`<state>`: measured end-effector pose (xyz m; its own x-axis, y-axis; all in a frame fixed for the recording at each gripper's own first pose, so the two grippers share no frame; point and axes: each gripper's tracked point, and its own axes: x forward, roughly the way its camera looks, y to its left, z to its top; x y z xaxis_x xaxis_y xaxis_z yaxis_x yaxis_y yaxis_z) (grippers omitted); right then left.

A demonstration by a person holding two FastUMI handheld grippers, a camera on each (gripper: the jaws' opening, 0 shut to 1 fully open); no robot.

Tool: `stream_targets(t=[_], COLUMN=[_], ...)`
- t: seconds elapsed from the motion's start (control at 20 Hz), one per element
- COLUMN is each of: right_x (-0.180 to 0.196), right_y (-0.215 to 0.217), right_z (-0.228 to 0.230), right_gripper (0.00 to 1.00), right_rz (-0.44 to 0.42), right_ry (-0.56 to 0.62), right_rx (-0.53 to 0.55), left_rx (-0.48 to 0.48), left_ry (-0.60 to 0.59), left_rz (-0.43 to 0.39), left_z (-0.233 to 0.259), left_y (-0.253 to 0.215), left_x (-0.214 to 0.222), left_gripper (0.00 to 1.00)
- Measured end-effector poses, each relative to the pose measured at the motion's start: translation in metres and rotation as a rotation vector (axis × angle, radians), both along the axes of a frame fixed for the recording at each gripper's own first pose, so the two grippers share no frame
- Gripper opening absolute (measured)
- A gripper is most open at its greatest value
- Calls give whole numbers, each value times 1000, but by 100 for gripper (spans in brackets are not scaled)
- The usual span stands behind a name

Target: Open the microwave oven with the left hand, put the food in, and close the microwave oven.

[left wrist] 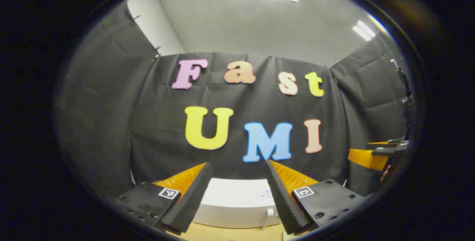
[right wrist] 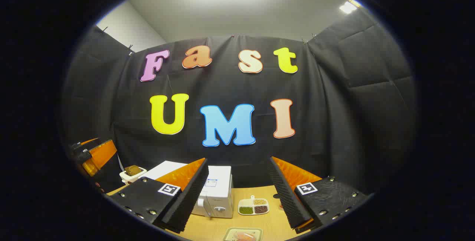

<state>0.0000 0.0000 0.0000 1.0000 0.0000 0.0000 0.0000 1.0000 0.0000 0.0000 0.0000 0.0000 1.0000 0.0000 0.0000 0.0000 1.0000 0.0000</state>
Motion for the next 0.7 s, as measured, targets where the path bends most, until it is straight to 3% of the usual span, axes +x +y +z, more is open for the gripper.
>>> stream_targets(t=[0.7], right_x=[7], right_y=[-13], right_z=[-8], right_gripper=[98], right_rz=[1], right_ry=[6], right_rx=[26], left_rx=[0], left_ry=[5], left_rz=[5], left_z=[-3], left_y=[-11], left_x=[5], left_gripper=[93])
